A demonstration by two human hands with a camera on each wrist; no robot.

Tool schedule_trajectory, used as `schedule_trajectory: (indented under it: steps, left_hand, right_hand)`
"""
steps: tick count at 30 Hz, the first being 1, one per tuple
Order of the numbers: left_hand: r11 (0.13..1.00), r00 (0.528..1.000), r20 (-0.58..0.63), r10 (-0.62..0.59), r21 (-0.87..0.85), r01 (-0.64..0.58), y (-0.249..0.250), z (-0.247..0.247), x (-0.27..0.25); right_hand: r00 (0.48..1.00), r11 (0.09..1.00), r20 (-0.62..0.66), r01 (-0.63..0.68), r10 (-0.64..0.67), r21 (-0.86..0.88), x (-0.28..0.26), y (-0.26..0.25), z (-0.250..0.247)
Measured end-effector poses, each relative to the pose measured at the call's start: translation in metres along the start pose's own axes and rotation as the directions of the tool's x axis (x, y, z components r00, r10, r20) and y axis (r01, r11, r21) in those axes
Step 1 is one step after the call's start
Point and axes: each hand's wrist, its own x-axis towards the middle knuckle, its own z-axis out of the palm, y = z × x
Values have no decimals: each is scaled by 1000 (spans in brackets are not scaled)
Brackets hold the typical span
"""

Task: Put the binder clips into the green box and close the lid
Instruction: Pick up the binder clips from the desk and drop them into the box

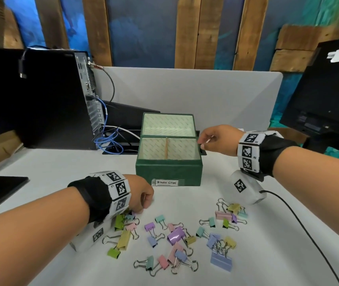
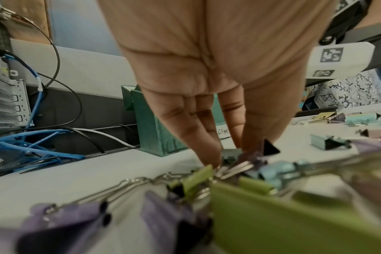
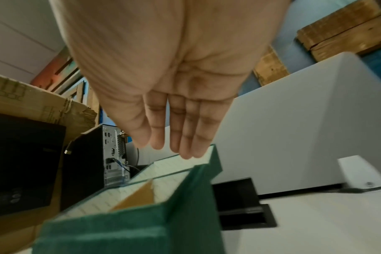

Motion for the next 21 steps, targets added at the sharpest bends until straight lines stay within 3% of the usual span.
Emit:
schedule_trajectory:
  steps: [3, 5, 9, 12, 17, 21]
  left_hand:
    - [1000, 999, -32, 2, -11, -2, 1, 1, 1]
    - [999, 996, -92, 15, -43, -19, 2, 0, -1]
    - [981, 971, -233, 49, -170, -90, 2, -18, 0]
    - [965, 926, -376, 9, -238, -106, 4, -43, 4]
    - [917, 806, -589, -57, -349, -190, 13, -78, 22]
    - [907, 766, -637, -89, -370, -202, 19, -91, 40]
  right_hand:
    - [996, 996, 84, -24, 31, -85, -14, 23, 1]
    - [970, 987, 235, -25, 62, -156, -24, 36, 4]
    - [789, 977, 585, -87, 185, -192, -46, 49, 14]
    - [696, 968, 679, -101, 234, -231, -56, 51, 24]
    - [752, 975, 632, -62, 186, -214, -62, 51, 36]
    - [784, 982, 602, -51, 152, -181, -61, 51, 41]
